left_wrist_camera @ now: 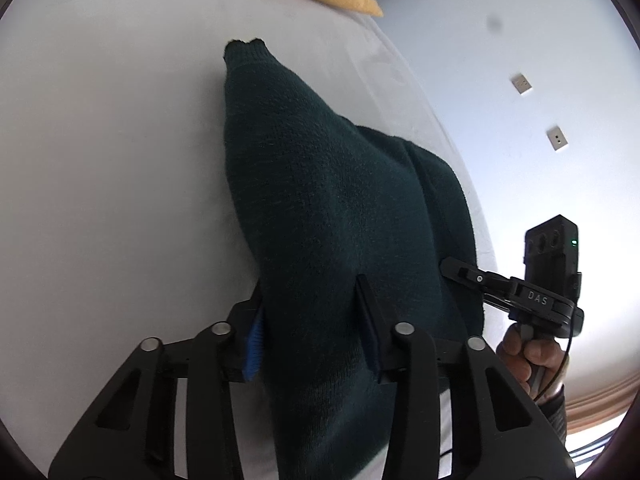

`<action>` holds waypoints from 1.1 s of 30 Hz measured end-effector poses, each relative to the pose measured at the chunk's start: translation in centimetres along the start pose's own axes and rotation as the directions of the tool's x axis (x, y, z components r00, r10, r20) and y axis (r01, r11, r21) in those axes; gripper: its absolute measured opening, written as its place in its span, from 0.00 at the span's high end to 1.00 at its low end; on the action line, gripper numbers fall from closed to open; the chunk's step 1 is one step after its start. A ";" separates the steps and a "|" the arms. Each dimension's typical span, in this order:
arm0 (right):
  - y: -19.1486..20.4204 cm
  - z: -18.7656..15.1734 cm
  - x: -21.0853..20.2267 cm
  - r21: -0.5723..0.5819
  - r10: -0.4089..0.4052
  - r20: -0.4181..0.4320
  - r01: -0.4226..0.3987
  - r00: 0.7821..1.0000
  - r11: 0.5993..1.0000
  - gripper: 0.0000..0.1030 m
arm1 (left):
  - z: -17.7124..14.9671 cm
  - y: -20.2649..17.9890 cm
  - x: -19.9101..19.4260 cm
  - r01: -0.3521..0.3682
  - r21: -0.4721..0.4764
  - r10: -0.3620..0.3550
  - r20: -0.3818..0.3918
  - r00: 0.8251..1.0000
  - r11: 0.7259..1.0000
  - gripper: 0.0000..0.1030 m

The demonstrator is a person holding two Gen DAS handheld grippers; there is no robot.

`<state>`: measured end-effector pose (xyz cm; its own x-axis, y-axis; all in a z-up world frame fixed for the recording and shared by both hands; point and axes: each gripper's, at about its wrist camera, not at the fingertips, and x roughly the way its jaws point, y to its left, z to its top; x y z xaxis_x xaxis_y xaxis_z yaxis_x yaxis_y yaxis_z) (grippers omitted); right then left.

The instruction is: Fold small clothes

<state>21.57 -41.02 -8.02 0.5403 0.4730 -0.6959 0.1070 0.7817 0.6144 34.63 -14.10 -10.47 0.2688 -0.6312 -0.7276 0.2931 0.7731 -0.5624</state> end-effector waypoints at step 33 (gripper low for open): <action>8.8 -18.2 3.8 0.036 0.126 -0.091 -0.123 0.988 0.992 0.61 | -18.2 7.1 -14.4 -0.249 0.042 0.244 0.102 0.964 0.968 0.51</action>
<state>9.36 -24.89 -12.03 0.4711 0.6031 -0.6437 0.0693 0.7022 0.7086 16.13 1.60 -11.12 0.4244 -0.4268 -0.7986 0.2550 0.9026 -0.3469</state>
